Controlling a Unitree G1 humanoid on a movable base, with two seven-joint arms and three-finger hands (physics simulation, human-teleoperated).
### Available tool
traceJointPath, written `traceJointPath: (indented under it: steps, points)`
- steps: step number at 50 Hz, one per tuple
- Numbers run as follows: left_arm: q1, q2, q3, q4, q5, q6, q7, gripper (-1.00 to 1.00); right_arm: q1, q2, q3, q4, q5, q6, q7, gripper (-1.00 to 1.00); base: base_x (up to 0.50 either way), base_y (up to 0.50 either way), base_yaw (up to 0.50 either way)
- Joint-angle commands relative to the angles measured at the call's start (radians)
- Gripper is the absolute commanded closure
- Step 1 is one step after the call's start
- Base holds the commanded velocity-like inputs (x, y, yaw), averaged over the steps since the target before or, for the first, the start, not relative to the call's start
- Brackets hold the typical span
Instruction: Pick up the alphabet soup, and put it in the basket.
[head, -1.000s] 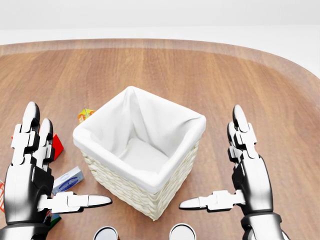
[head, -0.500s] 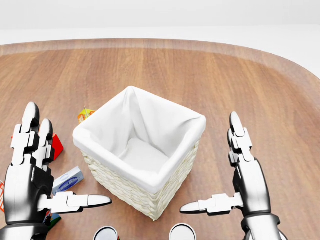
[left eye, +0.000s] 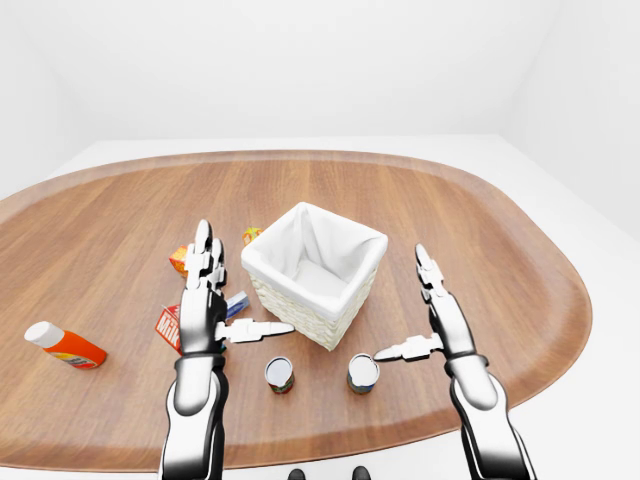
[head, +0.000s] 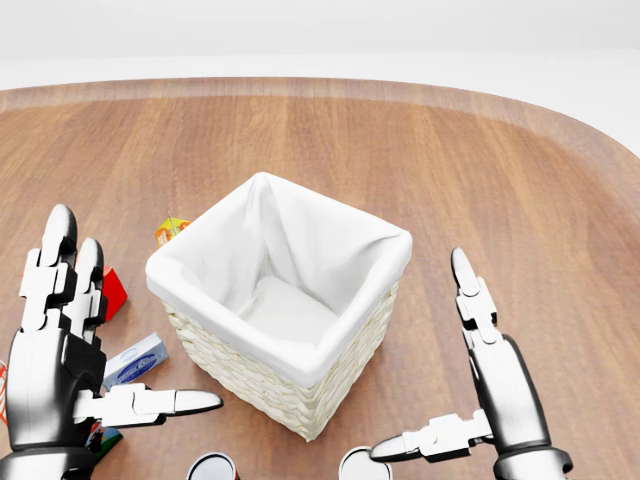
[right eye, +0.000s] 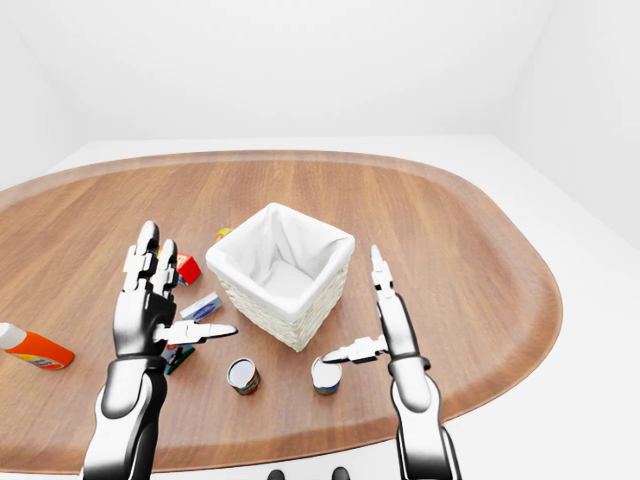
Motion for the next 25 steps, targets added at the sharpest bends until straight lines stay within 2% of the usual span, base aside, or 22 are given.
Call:
traceJointPath:
  steps: [1, 5, 6, 7, 16, 22, 25]
  points:
    - [0.002, -0.001, 0.0, -0.003, 0.002, 0.0, 0.003, -1.0, 0.05, -0.004, 0.012, -0.022, -0.064, 0.026, 0.048, -1.0, 0.0, 0.0, 0.0]
    - [0.002, -0.001, 0.001, -0.004, 0.002, 0.0, 0.004, -1.0, 0.077, -0.001, 0.022, -0.038, -0.079, 0.026, 0.057, -1.0, 0.0, 0.0, 0.0]
    - [0.005, -0.001, -0.001, -0.006, 0.003, 0.0, 0.004, -1.0, 0.091, 0.003, 0.028, -0.08, -0.087, 0.047, 0.066, -1.0, 0.0, 0.0, 0.0]
    - [0.003, -0.001, 0.001, 0.0, 0.003, 0.0, 0.004, -1.0, 0.095, 0.003, 0.029, -0.091, -0.086, 0.047, 0.07, -1.0, 0.0, 0.0, 0.0]
    - [0.002, 0.0, 0.001, 0.011, 0.004, 0.0, 0.005, -1.0, 0.204, 0.0, 0.058, -0.074, -0.087, -0.032, 0.067, -1.0, 0.0, 0.0, 0.0]
    - [0.001, 0.0, 0.002, 0.017, 0.004, 0.0, 0.004, -1.0, 0.239, -0.007, 0.081, -0.096, -0.096, -0.027, 0.062, -1.0, 0.0, 0.0, 0.0]
    - [0.001, 0.001, 0.002, 0.019, 0.004, 0.0, 0.003, -1.0, 0.256, -0.012, 0.079, -0.103, -0.088, -0.034, 0.06, -1.0, 0.0, 0.0, 0.0]
